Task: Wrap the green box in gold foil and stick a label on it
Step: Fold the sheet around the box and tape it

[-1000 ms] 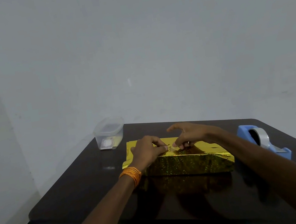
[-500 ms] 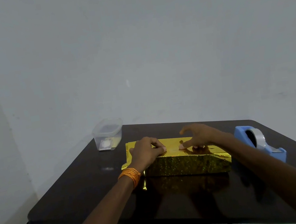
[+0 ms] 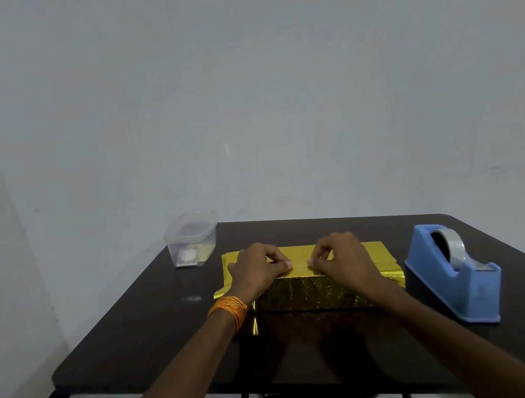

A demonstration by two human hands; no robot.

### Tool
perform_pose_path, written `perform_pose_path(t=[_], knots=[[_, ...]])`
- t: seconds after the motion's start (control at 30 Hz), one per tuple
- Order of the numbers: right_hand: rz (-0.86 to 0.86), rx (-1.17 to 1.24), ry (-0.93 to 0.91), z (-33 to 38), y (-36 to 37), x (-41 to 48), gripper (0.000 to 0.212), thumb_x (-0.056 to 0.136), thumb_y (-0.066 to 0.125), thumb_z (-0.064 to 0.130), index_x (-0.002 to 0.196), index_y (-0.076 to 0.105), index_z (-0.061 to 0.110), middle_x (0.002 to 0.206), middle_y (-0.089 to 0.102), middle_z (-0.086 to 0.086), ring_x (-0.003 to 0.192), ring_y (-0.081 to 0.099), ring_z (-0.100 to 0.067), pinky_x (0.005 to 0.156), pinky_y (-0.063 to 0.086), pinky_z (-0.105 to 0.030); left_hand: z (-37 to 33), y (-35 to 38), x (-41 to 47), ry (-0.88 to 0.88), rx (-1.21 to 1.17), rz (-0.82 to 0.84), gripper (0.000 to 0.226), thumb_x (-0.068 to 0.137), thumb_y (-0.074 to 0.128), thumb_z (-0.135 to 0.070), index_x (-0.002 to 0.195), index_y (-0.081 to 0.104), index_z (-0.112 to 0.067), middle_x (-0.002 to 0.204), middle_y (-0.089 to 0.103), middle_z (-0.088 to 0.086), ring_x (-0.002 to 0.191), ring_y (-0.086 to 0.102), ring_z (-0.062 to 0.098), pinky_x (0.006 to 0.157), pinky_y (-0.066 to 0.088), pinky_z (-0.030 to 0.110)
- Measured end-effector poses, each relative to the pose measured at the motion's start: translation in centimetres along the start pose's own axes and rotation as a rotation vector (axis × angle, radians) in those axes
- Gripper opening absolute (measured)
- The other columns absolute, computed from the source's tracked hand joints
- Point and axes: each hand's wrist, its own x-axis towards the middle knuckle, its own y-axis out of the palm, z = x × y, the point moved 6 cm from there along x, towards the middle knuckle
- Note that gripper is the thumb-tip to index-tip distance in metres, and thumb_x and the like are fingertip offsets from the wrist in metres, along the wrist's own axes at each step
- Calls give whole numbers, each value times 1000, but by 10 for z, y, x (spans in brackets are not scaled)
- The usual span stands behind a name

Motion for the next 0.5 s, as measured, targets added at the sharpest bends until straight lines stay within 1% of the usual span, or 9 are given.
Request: perform_pose_path(t=[0.07, 0.13, 0.2, 0.3, 0.37, 0.43, 0.5], knots=[[-47, -47, 46, -14, -9, -5, 11, 85, 76, 35, 76, 72, 28, 79, 70, 12, 92, 57, -13, 74, 48, -32, 1, -1, 0, -5, 0, 2, 10, 84, 75, -41, 83, 77, -31, 86, 62, -23, 100, 51, 6, 92, 35, 45], [-80, -82, 65, -21, -16, -8, 12, 86, 74, 34, 76, 70, 30, 82, 71, 10, 96, 54, -14, 74, 43, -32, 1, 0, 0, 1, 1, 5, 10, 83, 75, -41, 80, 76, -32, 89, 65, -22, 104, 54, 8, 93, 34, 45], [-95, -97, 58, -19, -18, -9, 13, 87, 73, 33, 76, 69, 29, 84, 71, 9, 97, 56, -15, 76, 46, -33, -2, -1, -1, 1, 49, -9, 10, 84, 73, -41, 79, 74, -33, 93, 65, -20, 109, 54, 12, 90, 30, 42], [-103, -57, 52, -7, -12, -8, 18, 86, 72, 39, 73, 68, 28, 78, 69, 10, 92, 59, -16, 80, 53, -38, -15, -2, -4, 13, 177, -67, 14, 86, 66, -41, 77, 70, -30, 93, 65, -14, 111, 54, 20, 84, 25, 39], [-103, -29, 57, 0, -4, -9, 25, 84, 72, 48, 69, 65, 29, 72, 66, 12, 85, 61, -16, 82, 53, -39, -26, 0, -6, 13, 246, -108, 27, 85, 61, -52, 73, 65, -28, 87, 62, -9, 104, 54, 20, 83, 26, 40], [-102, -21, 71, 2, 0, -12, 25, 84, 71, 50, 72, 62, 31, 75, 65, 12, 84, 62, -14, 83, 53, -41, -31, 3, -8, -10, 302, -137, 36, 82, 61, -62, 74, 65, -27, 86, 59, -8, 101, 51, 19, 82, 27, 40], [-99, -1, 94, -1, -2, -16, 20, 85, 72, 46, 75, 63, 32, 79, 67, 11, 86, 62, -13, 88, 51, -44, -30, 5, -8, -40, 317, -134, 34, 80, 66, -61, 79, 68, -27, 93, 61, -8, 105, 51, 21, 82, 26, 39]])
